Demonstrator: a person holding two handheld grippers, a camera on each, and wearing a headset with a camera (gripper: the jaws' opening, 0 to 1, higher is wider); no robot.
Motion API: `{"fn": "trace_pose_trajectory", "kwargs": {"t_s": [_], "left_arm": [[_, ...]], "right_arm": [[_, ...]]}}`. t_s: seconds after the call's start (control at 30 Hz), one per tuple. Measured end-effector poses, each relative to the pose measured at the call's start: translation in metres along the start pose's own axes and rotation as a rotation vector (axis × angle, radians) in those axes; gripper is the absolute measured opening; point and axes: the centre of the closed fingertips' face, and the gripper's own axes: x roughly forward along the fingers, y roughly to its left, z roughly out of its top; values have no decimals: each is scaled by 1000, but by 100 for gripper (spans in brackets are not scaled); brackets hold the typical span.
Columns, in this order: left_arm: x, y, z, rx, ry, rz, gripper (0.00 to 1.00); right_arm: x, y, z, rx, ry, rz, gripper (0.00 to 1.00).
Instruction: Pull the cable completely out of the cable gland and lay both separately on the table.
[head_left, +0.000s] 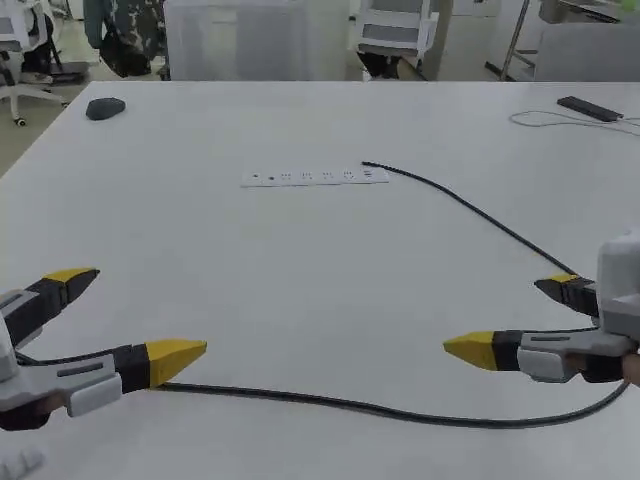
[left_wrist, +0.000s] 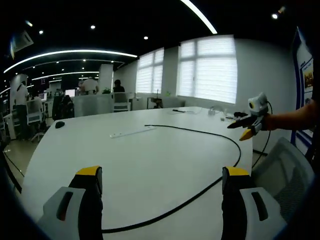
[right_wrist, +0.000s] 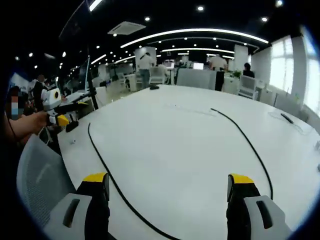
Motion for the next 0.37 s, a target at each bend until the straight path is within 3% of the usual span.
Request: {"fn": "trace_pose_trajectory", "kwargs": {"t_s": [0.13,0.37], "left_arm": [[5,6,-8,10,42,11,99],[3,9,-4,13,34,20,99]], "right_arm": [[-3,2,-2,6,-2,-6,99],[-5,2,5,4,-26,-12,99]]}}
